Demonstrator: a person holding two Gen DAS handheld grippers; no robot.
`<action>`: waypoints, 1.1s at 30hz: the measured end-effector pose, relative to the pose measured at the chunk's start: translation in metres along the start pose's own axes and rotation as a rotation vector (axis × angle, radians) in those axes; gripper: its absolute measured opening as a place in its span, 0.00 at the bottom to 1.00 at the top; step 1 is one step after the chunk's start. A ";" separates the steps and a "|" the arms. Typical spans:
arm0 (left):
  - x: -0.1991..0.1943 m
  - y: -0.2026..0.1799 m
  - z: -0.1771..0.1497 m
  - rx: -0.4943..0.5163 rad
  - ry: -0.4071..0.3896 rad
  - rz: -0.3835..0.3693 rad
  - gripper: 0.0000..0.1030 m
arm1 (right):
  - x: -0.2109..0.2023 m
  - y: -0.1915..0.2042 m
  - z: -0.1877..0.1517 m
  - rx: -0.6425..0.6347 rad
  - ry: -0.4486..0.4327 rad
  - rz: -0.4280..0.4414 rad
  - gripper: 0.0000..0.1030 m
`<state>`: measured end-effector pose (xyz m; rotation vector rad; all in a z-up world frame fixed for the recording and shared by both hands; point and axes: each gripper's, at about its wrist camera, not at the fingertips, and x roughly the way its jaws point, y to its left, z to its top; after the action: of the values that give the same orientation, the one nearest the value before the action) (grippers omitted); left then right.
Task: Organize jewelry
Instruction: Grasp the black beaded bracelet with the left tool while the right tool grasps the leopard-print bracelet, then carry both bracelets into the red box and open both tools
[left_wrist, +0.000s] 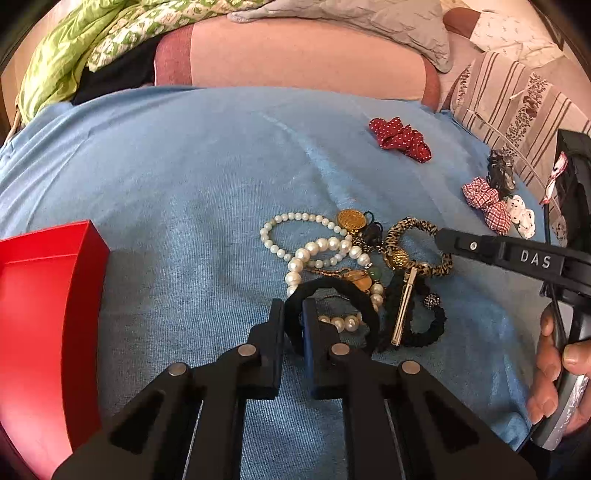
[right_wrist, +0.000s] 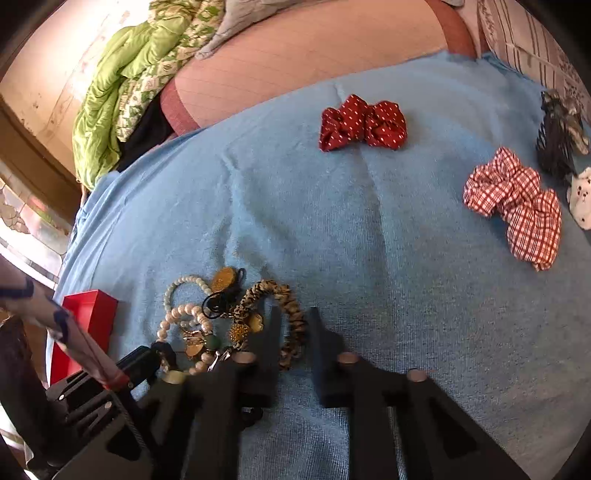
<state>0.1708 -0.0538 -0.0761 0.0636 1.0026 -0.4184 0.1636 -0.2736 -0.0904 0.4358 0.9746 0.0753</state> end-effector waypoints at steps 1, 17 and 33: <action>-0.002 0.001 0.000 -0.001 -0.004 -0.007 0.09 | -0.005 0.001 0.000 -0.011 -0.019 -0.004 0.10; -0.056 0.010 0.004 0.007 -0.179 0.008 0.09 | -0.064 0.018 0.002 -0.054 -0.254 0.077 0.10; -0.091 0.061 0.006 -0.091 -0.227 0.075 0.09 | -0.057 0.088 -0.008 -0.179 -0.241 0.159 0.10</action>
<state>0.1554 0.0293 -0.0059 -0.0275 0.7918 -0.3038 0.1370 -0.2051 -0.0151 0.3478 0.6890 0.2465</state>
